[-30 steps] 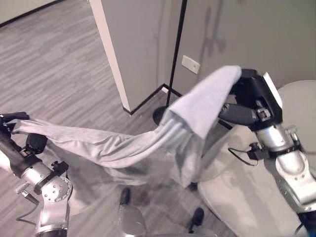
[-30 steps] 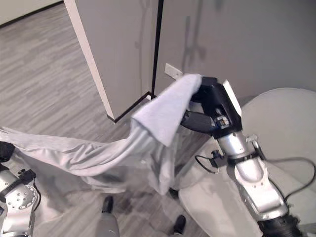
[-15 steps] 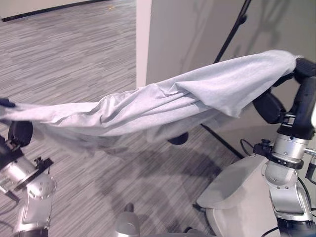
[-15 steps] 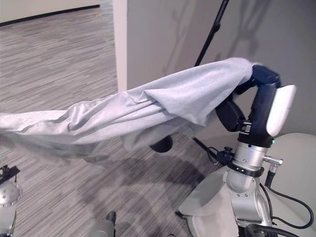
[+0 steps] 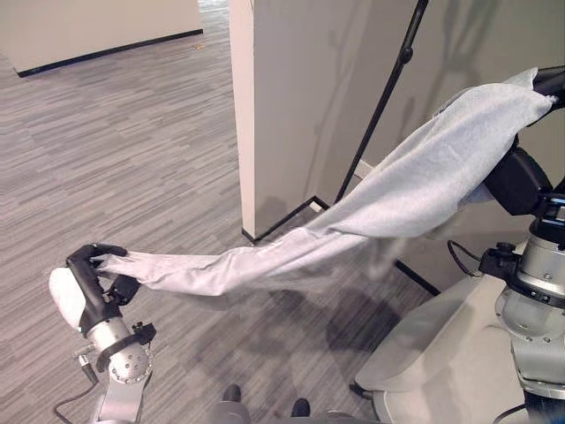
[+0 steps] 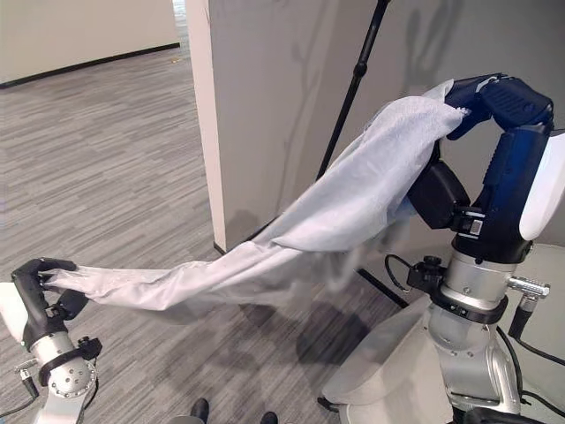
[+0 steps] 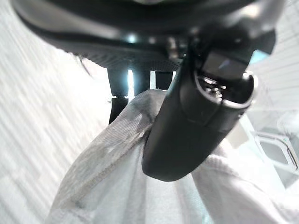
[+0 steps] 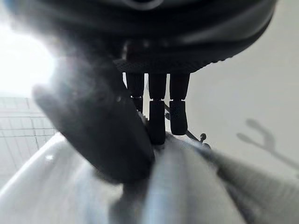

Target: Hang the clothes on the sofa on the clothes rack.

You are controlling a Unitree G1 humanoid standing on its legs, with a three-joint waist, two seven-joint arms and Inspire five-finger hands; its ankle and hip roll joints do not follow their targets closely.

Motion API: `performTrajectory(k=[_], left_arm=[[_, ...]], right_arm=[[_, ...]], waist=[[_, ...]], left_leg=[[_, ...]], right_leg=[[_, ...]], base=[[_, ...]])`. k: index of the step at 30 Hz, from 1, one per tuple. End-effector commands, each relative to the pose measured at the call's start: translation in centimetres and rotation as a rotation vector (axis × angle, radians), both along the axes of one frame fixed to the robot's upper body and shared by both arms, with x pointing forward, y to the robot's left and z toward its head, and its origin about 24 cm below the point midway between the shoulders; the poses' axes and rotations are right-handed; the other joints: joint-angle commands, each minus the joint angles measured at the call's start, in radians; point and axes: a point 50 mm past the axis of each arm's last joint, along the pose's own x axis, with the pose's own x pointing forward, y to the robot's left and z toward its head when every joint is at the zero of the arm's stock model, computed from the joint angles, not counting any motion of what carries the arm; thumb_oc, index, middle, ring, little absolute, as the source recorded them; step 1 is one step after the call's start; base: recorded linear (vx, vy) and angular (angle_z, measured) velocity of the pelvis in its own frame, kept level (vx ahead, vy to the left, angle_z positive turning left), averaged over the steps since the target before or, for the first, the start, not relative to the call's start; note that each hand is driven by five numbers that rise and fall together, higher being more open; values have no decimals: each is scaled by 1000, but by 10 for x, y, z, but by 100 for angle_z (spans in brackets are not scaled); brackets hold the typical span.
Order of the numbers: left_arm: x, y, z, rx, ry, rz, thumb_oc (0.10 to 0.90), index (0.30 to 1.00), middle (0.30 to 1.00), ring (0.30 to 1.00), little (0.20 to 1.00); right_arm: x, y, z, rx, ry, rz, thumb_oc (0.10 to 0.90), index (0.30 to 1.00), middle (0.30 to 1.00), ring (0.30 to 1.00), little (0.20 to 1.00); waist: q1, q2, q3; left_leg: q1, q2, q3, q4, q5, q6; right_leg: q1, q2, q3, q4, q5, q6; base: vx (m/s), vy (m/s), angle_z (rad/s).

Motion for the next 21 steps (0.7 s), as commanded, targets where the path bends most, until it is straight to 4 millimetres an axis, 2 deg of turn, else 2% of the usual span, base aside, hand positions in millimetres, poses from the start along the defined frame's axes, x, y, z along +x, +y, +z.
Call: performTrajectory(k=[1,2,4,5,9,10,12,13,16,17,18,19,20,21], left_arm=[[17,25,76,323,-231,-29,400,300,300,300,300],[17,25,76,324,-232,-29,400,300,300,300,300],[26,30,95,461,-241,-37,400,300,300,300,300],[27,29,95,461,-241,-39,400,300,300,300,300],[50,29,136,632,-289,-73,400,300,300,300,300],[55,28,148,667,-314,-81,400,300,300,300,300],[65,28,168,725,-336,-82,400,300,300,300,300],[72,22,182,759,-378,-108,400,300,300,300,300],[76,19,188,768,-404,-107,400,300,300,300,300],[78,17,205,823,-450,-92,400,300,300,300,300],[79,17,205,823,-451,-90,400,300,300,300,300],[79,15,216,867,-474,-88,400,300,300,300,300],[80,15,217,867,-475,-85,400,300,300,300,300],[81,13,225,889,-496,-85,400,300,300,300,300]], right_arm=[[4,-17,21,0,-121,-69,400,300,300,300,300],[4,-17,21,0,-122,-70,400,300,300,300,300],[10,-41,16,-97,-51,-242,400,300,300,300,300],[11,-41,16,-97,-53,-246,400,300,300,300,300],[29,-62,23,-139,-10,-333,400,300,300,300,300],[33,-67,29,-148,-14,-356,400,300,300,300,300],[42,-73,42,-178,-27,-398,400,300,300,300,300],[48,-75,51,-178,-54,-421,400,300,300,300,300],[51,-77,58,-177,-68,-439,400,300,300,300,300],[54,-81,72,-184,-118,-487,400,300,300,300,300],[55,-81,73,-184,-120,-487,400,300,300,300,300],[58,-79,80,-178,-152,-487,400,300,300,300,300],[59,-79,82,-178,-154,-486,400,300,300,300,300],[64,-77,85,-175,-161,-483,400,300,300,300,300]], waist=[[6,-68,-98],[6,-68,-97],[-4,-70,-97],[-3,-69,-95],[-11,-64,-66],[-9,-62,-49],[-3,-51,-18],[1,-42,-7],[0,-40,-3],[14,-32,-16],[15,-35,-17],[40,-17,-25],[40,-19,-25],[56,-14,-26]], left_leg=[[33,-100,40,-1,-95,66],[33,-100,40,1,-96,66],[26,-92,46,49,-118,56],[24,-92,46,56,-122,55],[-27,-88,52,220,-165,34],[-60,-84,50,303,-149,24],[-152,-62,41,505,-79,3],[-216,-61,23,598,-14,7],[-258,-63,24,598,-12,13],[-299,-76,26,460,-64,24],[-293,-78,29,446,-61,25],[-310,-95,-11,264,-10,14],[-298,-95,-10,233,8,13],[-316,-113,-38,136,42,9]], right_leg=[[37,-5,89,-168,131,57],[37,-5,89,-168,131,56],[50,-7,86,-166,122,52],[51,-7,86,-165,121,51],[68,-5,96,-147,97,32],[75,-5,101,-141,91,22],[93,8,114,-132,82,-1],[107,14,129,-127,71,-14],[109,10,133,-128,67,-15],[131,1,158,-144,54,2],[130,-2,160,-145,55,3],[157,14,184,-154,35,8],[154,11,186,-154,38,8],[168,14,205,-156,27,7]], base=[[0,0,0],[25,-42,-1],[44,-67,1],[33,-57,2],[0,-51,3],[-31,-56,4],[-6,-43,4],[0,0,0],[85,55,-26],[174,127,-7],[350,247,-10],[184,115,-33],[273,158,-33],[202,78,-35]])
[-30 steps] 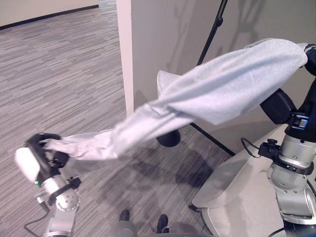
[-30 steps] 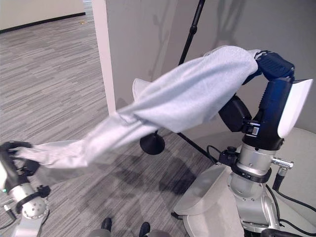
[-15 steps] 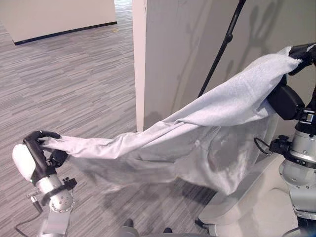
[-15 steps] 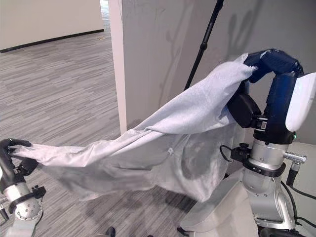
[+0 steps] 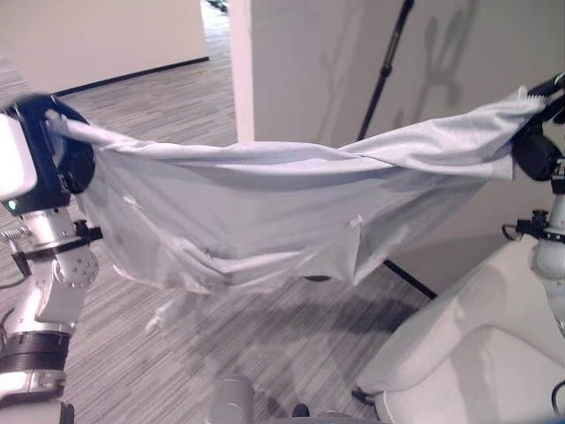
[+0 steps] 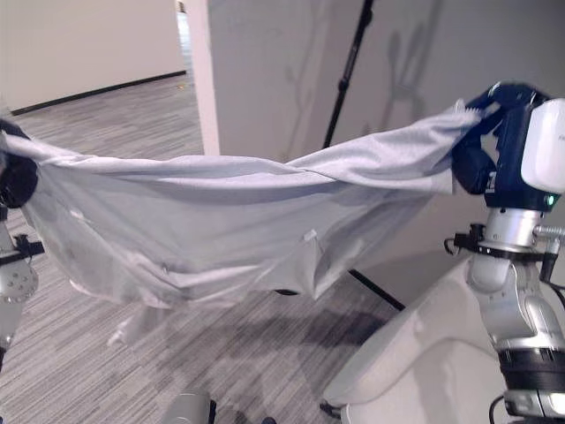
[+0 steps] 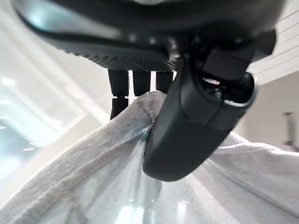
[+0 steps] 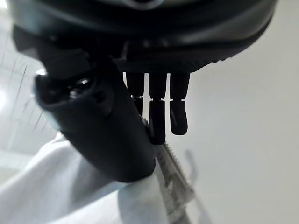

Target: Hang the clothes on the sofa on the clothes rack.

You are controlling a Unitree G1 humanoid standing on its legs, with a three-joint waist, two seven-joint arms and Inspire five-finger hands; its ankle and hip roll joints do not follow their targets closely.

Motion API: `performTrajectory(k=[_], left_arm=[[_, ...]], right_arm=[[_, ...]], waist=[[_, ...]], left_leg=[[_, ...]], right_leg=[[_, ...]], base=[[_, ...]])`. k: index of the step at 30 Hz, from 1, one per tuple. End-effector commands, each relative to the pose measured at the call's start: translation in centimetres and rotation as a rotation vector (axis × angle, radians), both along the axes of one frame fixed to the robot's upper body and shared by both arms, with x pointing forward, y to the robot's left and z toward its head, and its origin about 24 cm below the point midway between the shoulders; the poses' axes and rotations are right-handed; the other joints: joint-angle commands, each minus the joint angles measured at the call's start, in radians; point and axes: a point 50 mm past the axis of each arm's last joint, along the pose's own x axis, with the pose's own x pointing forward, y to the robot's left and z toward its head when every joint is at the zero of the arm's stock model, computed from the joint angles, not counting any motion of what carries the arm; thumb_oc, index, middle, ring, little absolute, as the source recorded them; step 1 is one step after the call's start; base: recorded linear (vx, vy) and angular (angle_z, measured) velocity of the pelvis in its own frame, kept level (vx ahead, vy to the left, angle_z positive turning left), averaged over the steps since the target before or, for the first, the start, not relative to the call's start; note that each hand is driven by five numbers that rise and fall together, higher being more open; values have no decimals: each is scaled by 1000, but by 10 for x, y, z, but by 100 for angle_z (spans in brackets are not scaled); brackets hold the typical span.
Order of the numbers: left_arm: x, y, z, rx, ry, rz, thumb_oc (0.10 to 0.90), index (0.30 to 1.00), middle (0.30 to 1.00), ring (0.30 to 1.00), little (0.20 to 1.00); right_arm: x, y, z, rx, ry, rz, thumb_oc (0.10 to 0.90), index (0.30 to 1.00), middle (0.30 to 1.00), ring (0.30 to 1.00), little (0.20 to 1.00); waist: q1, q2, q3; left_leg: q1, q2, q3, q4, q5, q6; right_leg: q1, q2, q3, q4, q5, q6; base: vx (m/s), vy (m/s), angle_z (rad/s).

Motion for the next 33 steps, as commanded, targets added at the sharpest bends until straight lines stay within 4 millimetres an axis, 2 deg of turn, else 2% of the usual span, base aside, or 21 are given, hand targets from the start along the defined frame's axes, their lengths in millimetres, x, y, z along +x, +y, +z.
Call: performTrajectory(k=[1,2,3,6,9,10,11,12,13,15,16,18,19,22,23,24,25,26,28,30,33], left_arm=[[-6,-7,54,148,-194,-13,400,300,300,300,300],[-2,-7,58,161,-195,-6,400,300,300,300,300],[0,-4,61,166,-187,12,400,300,300,300,300],[10,-7,73,208,-175,19,400,300,300,300,300],[20,-5,77,221,-141,53,400,300,300,300,300],[21,-5,78,221,-141,52,400,300,300,300,300],[24,-6,81,218,-146,52,400,300,300,300,300],[26,-5,86,219,-148,68,400,300,300,300,300],[26,-5,86,218,-148,69,400,300,300,300,300],[25,-2,91,210,-159,93,400,300,300,300,300],[22,-1,92,199,-172,99,400,300,300,300,300],[18,2,88,178,-184,109,400,300,300,300,300],[17,2,87,176,-181,111,400,300,300,300,300],[14,8,85,171,-171,125,400,300,300,300,300],[14,10,84,169,-162,133,400,300,300,300,300],[14,14,86,161,-157,139,400,300,300,300,300],[13,15,88,152,-163,139,400,300,300,300,300],[13,16,89,151,-163,139,400,300,300,300,300],[11,21,93,135,-177,152,400,300,300,300,300],[11,23,94,121,-188,159,400,300,300,300,300],[15,21,94,134,-185,161,400,300,300,300,300]], right_arm=[[-6,1,65,-80,-253,-21,400,300,300,300,300],[-1,2,66,-86,-246,-30,400,300,300,300,300],[1,-1,65,-94,-218,-60,400,300,300,300,300],[7,-6,62,-147,-168,-146,400,300,300,300,300],[17,-13,54,-152,-107,-219,400,300,300,300,300],[18,-13,54,-151,-108,-220,400,300,300,300,300],[20,-16,54,-133,-111,-239,400,300,300,300,300],[23,-22,54,-118,-94,-286,400,300,300,300,300],[24,-22,54,-119,-95,-286,400,300,300,300,300],[24,-29,60,-104,-105,-339,400,300,300,300,300],[23,-30,64,-100,-118,-351,400,300,300,300,300],[17,-46,64,-58,-132,-430,400,300,300,300,300],[16,-46,64,-61,-131,-428,400,300,300,300,300],[4,-56,79,-77,-175,-480,400,300,300,300,300],[2,-58,82,-84,-176,-491,400,300,300,300,300],[1,-62,86,-98,-164,-503,400,300,300,300,300],[1,-64,87,-96,-149,-508,400,300,300,300,300],[2,-64,87,-95,-150,-507,400,300,300,300,300],[5,-68,83,-91,-107,-514,400,300,300,300,300],[14,-62,80,-108,-69,-493,400,300,300,300,300],[17,-56,81,-132,-70,-477,400,300,300,300,300]], waist=[[59,-1,-73],[64,3,-71],[64,5,-83],[50,17,-134],[32,-2,-181],[34,-7,-182],[32,-10,-189],[23,-3,-186],[25,-6,-185],[19,10,-168],[15,27,-149],[5,49,-145],[1,48,-145],[-16,50,-142],[-14,48,-141],[-15,40,-136],[-20,38,-131],[-19,40,-132],[-25,31,-119],[-42,33,-94],[-55,24,-86]], left_leg=[[-69,-57,-39,-242,147,40],[-84,-56,-47,-288,172,27],[-67,-51,-60,-335,161,32],[-3,-28,-55,-312,237,41],[75,-54,-32,-308,213,75],[80,-57,-30,-313,205,76],[98,-67,-22,-316,194,88],[135,-76,-3,-315,182,110],[141,-78,-2,-320,175,110],[194,-81,22,-325,152,132],[227,-74,28,-331,146,142],[292,-63,48,-358,118,154],[296,-66,45,-361,118,153],[336,-69,56,-368,90,152],[342,-66,60,-368,80,148],[359,-58,55,-370,62,135],[369,-55,46,-372,53,129],[369,-52,47,-371,51,128],[393,-48,32,-373,29,122],[434,-24,10,-374,-1,110],[473,6,-3,-375,-34,89]], right_leg=[[188,28,51,-151,-18,66],[209,28,69,-150,-33,67],[217,26,76,-145,-43,74],[248,-3,87,-115,-78,102],[229,-67,98,-3,-56,145],[230,-71,99,1,-64,146],[215,-88,103,52,-37,159],[176,-108,99,165,39,175],[174,-111,102,175,30,176],[120,-147,63,326,138,178],[80,-160,37,421,163,174],[19,-200,-64,511,146,172],[19,-204,-67,518,139,171],[-31,-199,-122,456,86,166],[-36,-200,-144,404,66,166],[-49,-189,-164,262,51,167],[-59,-176,-153,184,59,172],[-51,-170,-154,168,66,172],[-81,-161,-112,51,125,194],[-148,-170,-38,-67,221,228],[-171,-189,-46,-102,280,249]], base=[[300,121,-32],[268,122,-54],[278,151,-53],[339,265,-71],[405,290,-53],[209,164,-45],[259,237,-35],[251,239,-10],[207,242,-14],[136,220,-32],[128,258,-33],[179,242,-33],[241,172,-21],[142,19,-9],[193,-140,-3],[187,-209,-10],[147,-179,-16],[126,-125,-19],[204,-173,5],[274,-198,17],[277,-204,16]])
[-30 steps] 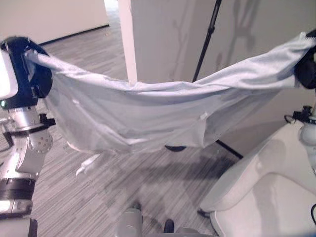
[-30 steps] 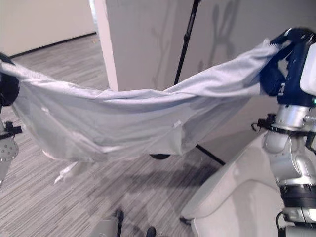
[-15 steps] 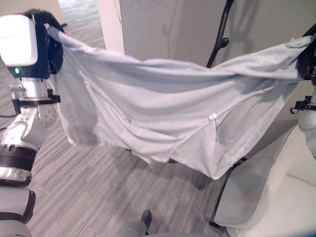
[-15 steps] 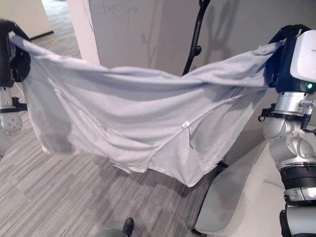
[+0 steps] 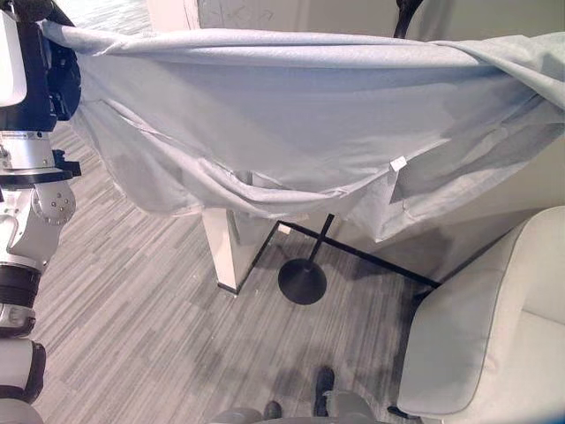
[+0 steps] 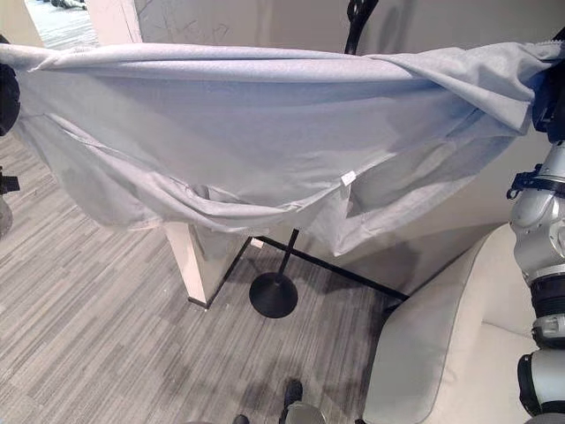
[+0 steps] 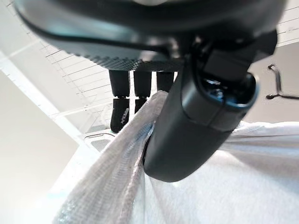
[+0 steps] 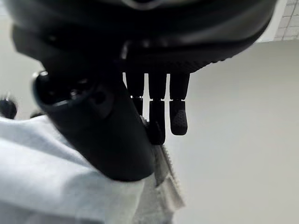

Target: Hang the clothes on the sofa on the clothes rack.

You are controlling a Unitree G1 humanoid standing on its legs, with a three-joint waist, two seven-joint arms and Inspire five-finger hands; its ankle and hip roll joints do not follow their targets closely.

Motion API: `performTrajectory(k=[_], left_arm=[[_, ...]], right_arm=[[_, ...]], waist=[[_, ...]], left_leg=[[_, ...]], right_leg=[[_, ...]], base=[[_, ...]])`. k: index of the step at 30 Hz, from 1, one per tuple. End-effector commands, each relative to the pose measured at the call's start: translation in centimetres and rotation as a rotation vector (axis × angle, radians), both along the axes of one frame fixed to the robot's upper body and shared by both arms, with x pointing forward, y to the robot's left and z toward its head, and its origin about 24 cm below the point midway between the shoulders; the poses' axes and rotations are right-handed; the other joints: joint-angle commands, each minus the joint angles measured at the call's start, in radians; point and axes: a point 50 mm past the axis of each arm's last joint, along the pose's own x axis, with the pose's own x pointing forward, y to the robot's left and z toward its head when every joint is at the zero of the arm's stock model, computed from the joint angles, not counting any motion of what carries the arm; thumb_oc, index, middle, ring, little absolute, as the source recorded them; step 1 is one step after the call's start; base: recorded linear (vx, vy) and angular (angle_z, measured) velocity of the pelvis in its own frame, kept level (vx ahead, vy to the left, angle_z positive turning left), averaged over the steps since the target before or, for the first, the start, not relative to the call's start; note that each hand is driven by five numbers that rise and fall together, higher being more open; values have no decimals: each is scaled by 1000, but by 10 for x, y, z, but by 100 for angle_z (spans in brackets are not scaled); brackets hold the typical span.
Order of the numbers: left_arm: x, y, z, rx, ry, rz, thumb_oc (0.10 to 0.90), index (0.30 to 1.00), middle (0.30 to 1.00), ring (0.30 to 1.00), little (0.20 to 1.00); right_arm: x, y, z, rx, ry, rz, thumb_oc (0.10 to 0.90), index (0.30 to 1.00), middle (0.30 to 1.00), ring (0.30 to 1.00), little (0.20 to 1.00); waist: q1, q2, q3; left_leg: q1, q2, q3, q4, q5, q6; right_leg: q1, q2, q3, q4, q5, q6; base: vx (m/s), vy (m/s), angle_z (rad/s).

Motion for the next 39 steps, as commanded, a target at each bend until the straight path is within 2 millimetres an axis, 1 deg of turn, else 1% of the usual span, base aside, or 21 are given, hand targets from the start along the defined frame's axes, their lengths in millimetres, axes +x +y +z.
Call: performTrajectory(k=[1,3,5,7,9,12,14,15,16,17,18,19,20,21,22,23,26,28,31,33,39], left_arm=[[-15,15,39,-34,-180,54,400,300,300,300,300],[-8,14,36,-37,-147,58,400,300,300,300,300],[-7,13,33,-71,-150,42,400,300,300,300,300],[-4,12,25,-125,-139,15,400,300,300,300,300],[-2,10,23,-151,-140,-2,400,300,300,300,300],[2,2,30,-137,-158,-27,400,300,300,300,300],[4,-1,38,-156,-197,-40,400,300,300,300,300],[5,-2,39,-155,-199,-42,400,300,300,300,300],[4,-2,42,-164,-213,-37,400,300,300,300,300],[3,-1,50,-164,-236,-34,400,300,300,300,300],[3,-1,50,-165,-237,-34,400,300,300,300,300],[2,4,51,-184,-239,-12,400,300,300,300,300],[2,4,51,-185,-240,-12,400,300,300,300,300],[2,7,51,-186,-228,8,400,300,300,300,300],[2,7,51,-187,-230,8,400,300,300,300,300],[6,10,52,-203,-208,34,400,300,300,300,300],[10,19,45,-220,-137,83,400,300,300,300,300],[17,30,29,-228,-26,147,400,300,300,300,300],[21,36,17,-243,46,178,400,300,300,300,300],[26,36,3,-269,107,174,400,300,300,300,300],[7,41,-57,-360,205,162,400,300,300,300,300]], right_arm=[[-15,-14,51,-26,-159,-79,400,300,300,300,300],[-10,-11,47,-10,-128,-61,400,300,300,300,300],[-8,-8,46,-8,-118,-39,400,300,300,300,300],[-9,-12,48,5,-123,-41,400,300,300,300,300],[-11,-11,51,2,-137,-28,400,300,300,300,300],[-21,-17,59,-7,-199,-47,400,300,300,300,300],[-27,-23,63,-17,-223,-72,400,300,300,300,300],[-28,-24,63,-15,-226,-75,400,300,300,300,300],[-30,-29,60,-13,-208,-98,400,300,300,300,300],[-33,-36,61,-18,-192,-132,400,300,300,300,300],[-33,-36,62,-18,-192,-133,400,300,300,300,300],[-34,-39,63,-14,-172,-144,400,300,300,300,300],[-34,-39,64,-15,-173,-143,400,300,300,300,300],[-33,-43,62,-5,-154,-156,400,300,300,300,300],[-32,-42,63,-6,-156,-155,400,300,300,300,300],[-20,-41,59,10,-93,-164,400,300,300,300,300],[0,-29,55,14,1,-138,400,300,300,300,300],[20,-18,37,-11,153,-127,400,300,300,300,300],[33,-8,26,-48,246,-122,400,300,300,300,300],[44,-2,6,-61,348,-110,400,300,300,300,300],[44,27,-30,-93,425,36,400,300,300,300,300]], waist=[[23,-16,-105],[20,-45,-134],[17,-52,-150],[10,-39,-167],[0,-32,-169],[-8,-47,-168],[-23,-63,-159],[-21,-68,-158],[-33,-80,-156],[-8,-90,-149],[-6,-90,-148],[20,-100,-141],[19,-103,-140],[30,-101,-139],[30,-103,-138],[60,-95,-127],[93,-73,-119],[99,-63,-124],[103,-58,-128],[108,-56,-132],[104,-47,-132]], left_leg=[[31,167,-36,-54,-51,-92],[49,201,-40,-54,-78,-116],[68,258,-47,-54,-81,-139],[69,358,-65,-45,-68,-175],[45,385,-74,-20,-61,-187],[-37,428,-43,140,46,-198],[-72,468,44,221,119,-191],[-77,463,44,219,128,-190],[-89,480,103,246,137,-182],[-111,417,117,278,51,-166],[-113,414,119,287,44,-163],[-161,308,78,271,-33,-152],[-165,303,79,272,-28,-148],[-175,265,74,237,-67,-143],[-176,260,76,233,-60,-140],[-211,182,50,184,-42,-132],[-252,97,-51,135,1,-126],[-241,94,-73,111,23,-120],[-226,103,-77,80,41,-118],[-205,111,-89,32,59,-116],[-171,122,-115,-52,79,-106]], right_leg=[[4,-59,8,0,142,33],[56,-70,-41,-6,126,31],[50,-48,-47,51,96,19],[60,0,-87,107,16,-13],[69,16,-110,113,-6,-27],[138,54,-156,70,-29,-64],[174,69,-170,49,-33,-76],[170,65,-170,45,-25,-78],[183,63,-176,41,-32,-86],[203,70,-147,27,-43,-89],[203,67,-145,26,-43,-86],[219,66,-134,6,-40,-89],[216,61,-134,5,-36,-88],[224,68,-136,-5,-40,-86],[221,63,-135,-7,-35,-86],[232,77,-117,-27,-33,-88],[241,107,-80,-52,-25,-89],[246,123,-65,-55,-31,-95],[247,126,-69,-59,-37,-101],[244,127,-76,-62,-43,-104],[232,133,-78,-67,-54,-106]], base=[[302,-238,21],[391,-292,31],[357,-305,46],[353,-463,39],[191,-300,32],[246,-321,22],[133,-183,41],[68,-173,54],[143,-178,53],[165,-163,44],[212,-121,9],[86,-34,-29],[137,-67,-45],[22,-4,-40],[87,-22,-43],[85,-23,-44],[86,-25,-59],[123,1,-40],[84,18,-9],[65,31,-1],[33,46,7]])
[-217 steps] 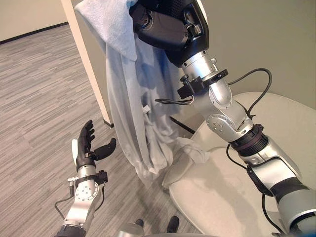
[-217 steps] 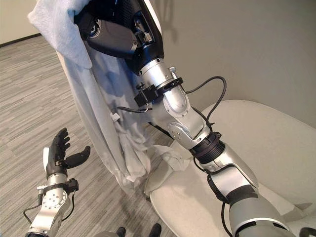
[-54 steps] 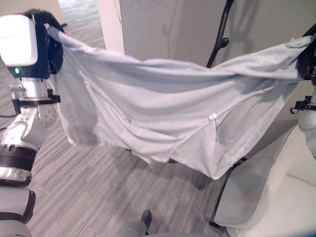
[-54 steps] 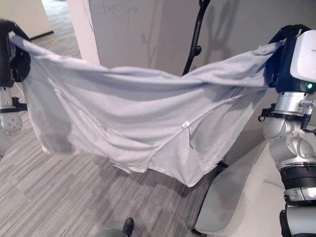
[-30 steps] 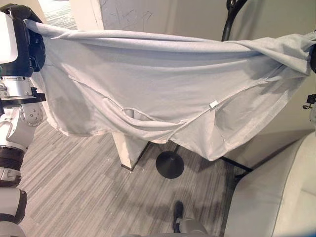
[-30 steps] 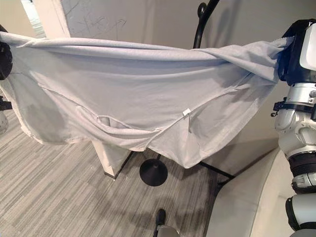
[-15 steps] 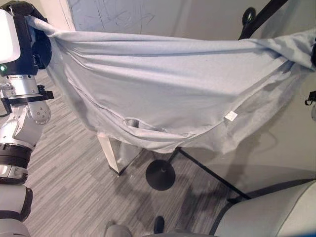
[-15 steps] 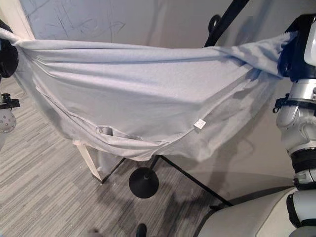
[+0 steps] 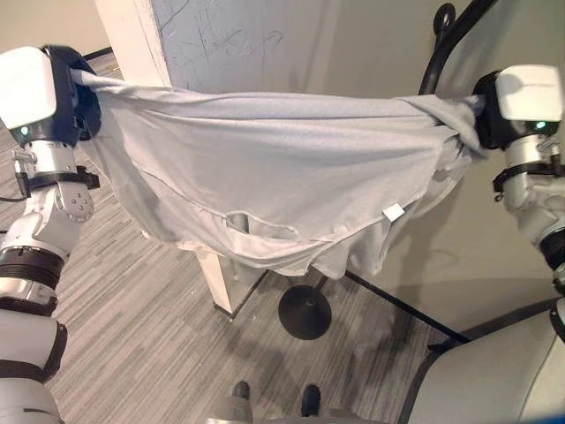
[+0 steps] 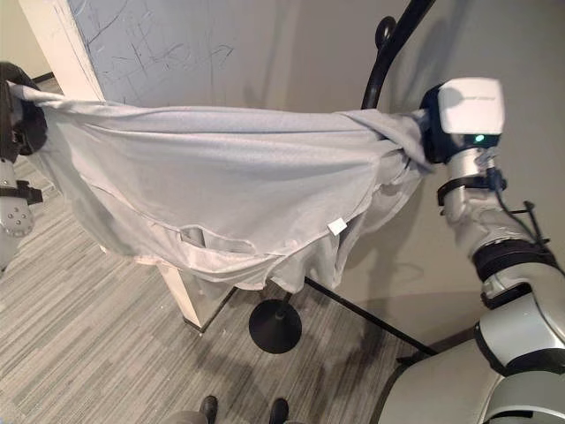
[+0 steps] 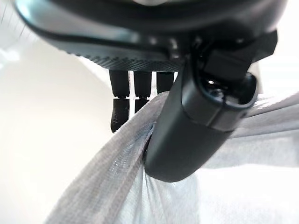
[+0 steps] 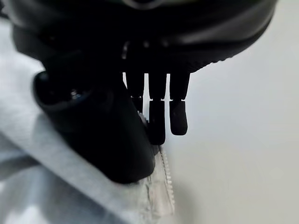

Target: Hang the clothes on the sofa on the clothes rack.

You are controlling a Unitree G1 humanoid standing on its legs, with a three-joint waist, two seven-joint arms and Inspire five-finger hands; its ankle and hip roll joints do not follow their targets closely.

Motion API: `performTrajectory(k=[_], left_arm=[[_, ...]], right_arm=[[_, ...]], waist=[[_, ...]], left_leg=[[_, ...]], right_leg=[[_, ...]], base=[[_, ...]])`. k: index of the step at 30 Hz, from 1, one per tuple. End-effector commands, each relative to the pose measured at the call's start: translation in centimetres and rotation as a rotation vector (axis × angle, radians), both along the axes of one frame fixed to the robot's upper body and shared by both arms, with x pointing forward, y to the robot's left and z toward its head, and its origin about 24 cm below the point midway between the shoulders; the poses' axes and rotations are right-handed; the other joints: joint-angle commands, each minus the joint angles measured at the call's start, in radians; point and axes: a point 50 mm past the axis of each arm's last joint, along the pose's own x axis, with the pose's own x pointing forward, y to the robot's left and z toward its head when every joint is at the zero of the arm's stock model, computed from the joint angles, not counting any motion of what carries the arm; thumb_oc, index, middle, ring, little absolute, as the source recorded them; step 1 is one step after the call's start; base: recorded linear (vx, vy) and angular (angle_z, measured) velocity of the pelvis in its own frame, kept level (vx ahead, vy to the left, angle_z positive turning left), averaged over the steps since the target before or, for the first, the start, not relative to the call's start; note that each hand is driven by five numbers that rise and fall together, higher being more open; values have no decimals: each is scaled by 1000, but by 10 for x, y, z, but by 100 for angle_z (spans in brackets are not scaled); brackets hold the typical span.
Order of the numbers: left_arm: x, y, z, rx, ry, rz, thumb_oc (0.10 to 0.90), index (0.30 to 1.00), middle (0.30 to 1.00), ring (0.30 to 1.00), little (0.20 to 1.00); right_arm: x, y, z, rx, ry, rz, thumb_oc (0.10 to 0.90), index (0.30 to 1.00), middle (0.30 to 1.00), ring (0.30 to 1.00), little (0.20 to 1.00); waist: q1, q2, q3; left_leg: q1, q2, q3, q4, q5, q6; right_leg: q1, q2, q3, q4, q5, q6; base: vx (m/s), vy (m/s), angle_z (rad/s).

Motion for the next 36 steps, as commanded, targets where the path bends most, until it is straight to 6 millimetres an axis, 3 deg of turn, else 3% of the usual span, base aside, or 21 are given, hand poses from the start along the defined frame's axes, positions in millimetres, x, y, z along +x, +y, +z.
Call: performTrajectory(k=[1,2,5,6,7,9,10,12,13,14,15,16,17,18,24,25,26,27,32,33,36], left_arm=[[-19,22,-19,-175,-47,121,400,300,300,300,300],[-21,22,-21,-174,-41,120,400,300,300,300,300],[-34,12,-66,-330,19,88,400,300,300,300,300],[-34,12,-66,-329,21,87,400,300,300,300,300],[-41,-5,-103,-524,64,33,400,300,300,300,300],[-44,-13,-114,-580,84,5,400,300,300,300,300],[-47,-34,-136,-763,88,-56,400,300,300,300,300],[-50,-42,-146,-850,97,-92,400,300,300,300,300],[-52,-50,-151,-905,105,-128,428,342,342,342,342],[-56,-58,-158,-980,111,-169,778,867,867,867,867],[-60,-63,-165,-1038,133,-198,800,900,900,900,900],[-66,-73,-177,-1119,169,-235,800,900,900,900,900],[-67,-73,-177,-1120,170,-235,800,900,900,900,900],[-72,-82,-186,-1215,186,-272,800,900,900,900,900],[-87,-88,-212,-1336,250,-249,800,900,900,900,900],[-97,-86,-226,-1357,293,-200,800,900,900,900,900],[-97,-86,-227,-1357,293,-200,800,900,900,900,900],[-105,-86,-241,-1352,334,-126,800,900,900,900,900],[-123,-89,-267,-1427,401,-25,800,900,900,900,900],[-133,-90,-281,-1459,435,34,800,900,900,900,900],[-142,-91,-292,-1492,459,96,800,900,900,900,900]], right_arm=[[-19,-31,11,-41,-80,-117,400,300,300,300,300],[-21,-32,9,-41,-74,-117,400,300,300,300,300],[-33,-27,-23,30,-31,-89,400,300,300,300,300],[-34,-27,-24,30,-29,-90,400,300,300,300,300],[-42,-14,-55,103,20,-46,400,300,300,300,300],[-45,-11,-67,116,50,-42,400,300,300,300,300],[-47,3,-94,189,107,-17,400,300,300,300,300],[-48,11,-104,215,130,4,400,300,300,300,300],[-48,18,-108,231,138,24,400,300,300,300,300],[-50,28,-117,259,161,50,400,300,300,300,300],[-52,34,-125,278,181,69,400,300,300,300,300],[-56,47,-138,317,221,105,400,300,300,300,300],[-57,47,-138,317,222,105,400,300,300,300,300],[-61,54,-152,341,262,115,400,300,300,300,300],[-73,71,-179,402,345,140,400,300,300,300,300],[-79,76,-190,411,387,148,400,300,300,300,300],[-79,76,-190,411,388,148,400,300,300,300,300],[-87,82,-206,421,444,144,400,300,300,300,300],[-102,92,-236,443,565,128,400,300,300,300,300],[-112,99,-253,445,643,125,400,300,300,300,300],[-119,104,-263,446,696,122,400,300,300,300,300]], waist=[[18,-21,-120],[18,-22,-125],[15,-25,-124],[16,-26,-126],[11,-28,-120],[15,-28,-123],[16,-28,-119],[16,-27,-120],[15,-25,-118],[15,-24,-120],[14,-23,-120],[12,-19,-121],[12,-19,-122],[12,-17,-125],[5,-10,-131],[6,-9,-132],[6,-9,-133],[7,-8,-132],[10,-2,-129],[13,2,-125],[13,6,-123]], left_leg=[[-46,-48,-119,-39,12,38],[-45,-48,-120,-39,11,38],[-43,-54,-134,-39,6,44],[-44,-54,-134,-39,6,44],[-44,-58,-140,-39,2,48],[-43,-58,-143,-39,1,50],[-43,-62,-148,-39,2,53],[-43,-64,-150,-39,2,56],[-43,-64,-150,-39,1,57],[-43,-64,-150,-39,0,59],[-41,-65,-150,-39,0,61],[-39,-65,-146,-39,-3,62],[-38,-65,-145,-39,-3,63],[-35,-66,-144,-39,-6,64],[-26,-64,-140,-39,-10,65],[-24,-63,-139,-39,-13,65],[-24,-63,-138,-39,-13,65],[-22,-63,-138,-39,-14,64],[-23,-64,-142,-39,-14,64],[-25,-65,-146,-39,-14,63],[-26,-66,-149,-39,-13,62]], right_leg=[[23,50,-42,-16,-50,17],[24,50,-43,-16,-50,17],[21,48,-41,-16,-54,15],[21,48,-42,-16,-54,15],[18,46,-37,-16,-52,15],[17,45,-37,-16,-52,15],[15,43,-37,-16,-48,14],[15,43,-37,-16,-46,14],[14,42,-35,-16,-45,14],[13,41,-33,-16,-44,14],[13,40,-30,-16,-43,14],[15,39,-27,-16,-42,15],[15,39,-26,-16,-42,15],[18,38,-24,-16,-42,16],[21,36,-17,-16,-43,17],[22,34,-15,-16,-44,18],[23,35,-15,-16,-44,18],[23,34,-16,-16,-45,18],[25,33,-19,-16,-48,18],[24,32,-22,-16,-49,18],[23,31,-26,-16,-50,18]], base=[[17,40,4],[23,37,4],[12,32,8],[24,47,7],[19,38,6],[19,45,3],[14,39,1],[5,17,0],[5,32,-1],[10,32,-1],[25,45,0],[22,34,1],[35,47,-1],[0,0,0],[21,20,-1],[0,0,0],[32,16,-1],[0,0,0],[0,0,0],[0,0,0],[0,0,0]])
